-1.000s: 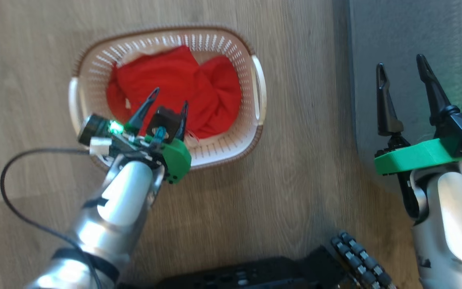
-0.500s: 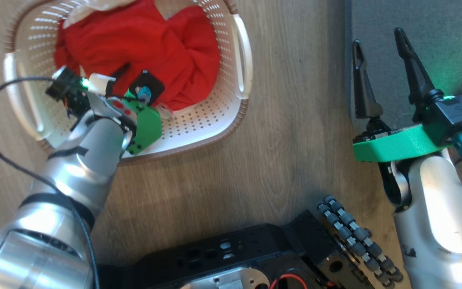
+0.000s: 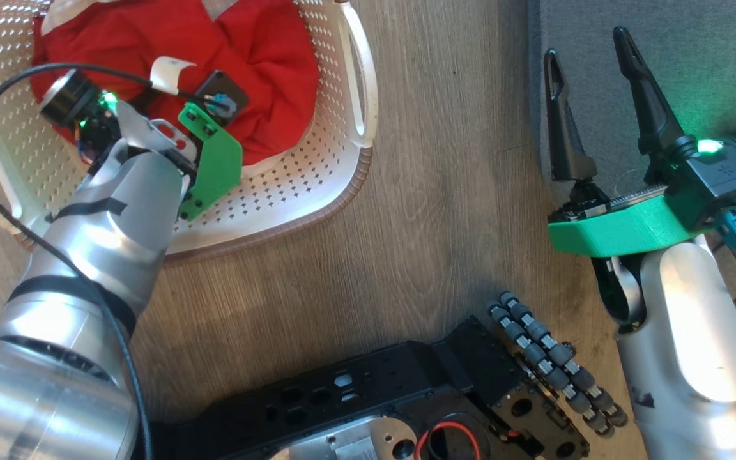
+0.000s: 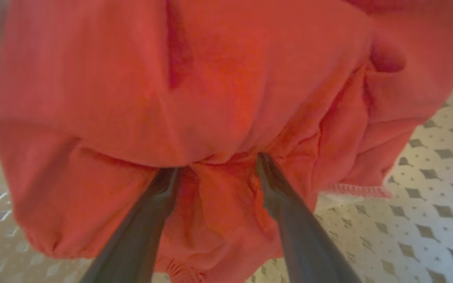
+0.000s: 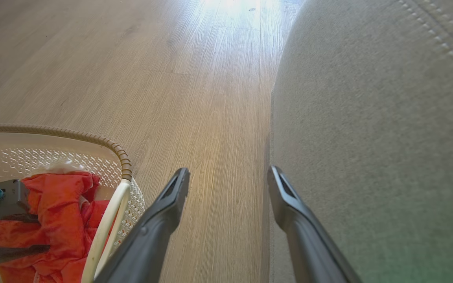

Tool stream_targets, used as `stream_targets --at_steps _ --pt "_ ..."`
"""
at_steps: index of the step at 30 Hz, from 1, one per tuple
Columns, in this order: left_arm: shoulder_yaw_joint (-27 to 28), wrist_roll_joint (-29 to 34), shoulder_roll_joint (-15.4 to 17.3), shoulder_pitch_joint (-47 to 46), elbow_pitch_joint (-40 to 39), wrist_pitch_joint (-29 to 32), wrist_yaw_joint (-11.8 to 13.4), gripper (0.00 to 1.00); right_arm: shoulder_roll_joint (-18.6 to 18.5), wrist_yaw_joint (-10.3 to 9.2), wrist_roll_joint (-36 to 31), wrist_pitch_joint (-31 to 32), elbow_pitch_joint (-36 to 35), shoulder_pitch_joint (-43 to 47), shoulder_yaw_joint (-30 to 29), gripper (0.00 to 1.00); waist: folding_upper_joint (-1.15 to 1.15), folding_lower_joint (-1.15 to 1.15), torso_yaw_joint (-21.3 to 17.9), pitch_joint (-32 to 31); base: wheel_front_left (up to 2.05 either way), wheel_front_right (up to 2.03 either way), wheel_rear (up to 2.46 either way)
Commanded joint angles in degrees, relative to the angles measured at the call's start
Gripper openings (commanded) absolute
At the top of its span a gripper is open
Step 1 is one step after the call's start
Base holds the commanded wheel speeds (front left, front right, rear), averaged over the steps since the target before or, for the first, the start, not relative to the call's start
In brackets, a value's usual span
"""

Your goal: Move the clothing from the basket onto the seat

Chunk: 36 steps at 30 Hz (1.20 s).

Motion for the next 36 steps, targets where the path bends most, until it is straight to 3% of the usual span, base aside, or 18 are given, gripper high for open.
stream_targets --at_steps 1,7,8,9,11,23,36 --pt "0.9 0.2 1.5 0.3 -0.2 2.7 1.1 1.0 -0.3 0.0 1.2 0.2 1.5 3.6 -0.1 1.0 0.0 0.0 -0.1 0.1 0.0 0.0 0.0" --pt "1.5 -1.1 1.8 0.0 -0.1 7.3 1.9 1.0 -0.3 0.0 1.4 0.2 1.2 3.6 0.3 1.0 0.0 0.0 -0.2 0.3 0.0 0.0 0.0" --pt "1.8 -1.7 1.8 0.0 -0.1 7.7 1.9 0.83 -0.3 0.0 1.5 0.2 1.2 3.6 0.2 1.0 0.0 0.0 -0.2 0.3 0.0 0.0 0.0" --pt "1.8 -1.7 1.8 0.0 -0.1 7.7 1.9 0.83 -0.3 0.0 1.5 0.2 1.2 3.6 0.2 1.0 0.0 0.0 -0.2 0.3 0.0 0.0 0.0" --pt "2.2 -2.5 1.7 0.3 -0.1 8.0 1.6 0.0 -0.3 0.0 1.2 0.2 1.4 3.6 0.0 1.0 0.0 0.0 -0.1 0.4 0.0 0.0 0.0" --pt "3.1 -5.2 2.5 1.6 -0.1 5.2 2.8 0.0 -0.3 0.0 1.1 0.2 2.4 1.3 0.3 1.0 0.0 0.0 0.0 -1.6 0.0 0.0 0.0" --pt "5.4 -10.5 0.6 11.3 -0.1 -3.6 5.5 0.0 -0.6 0.0 -0.7 0.2 7.9 3.0 -0.4 1.0 0.0 0.0 2.3 -17.2 0.0 0.0 0.0"
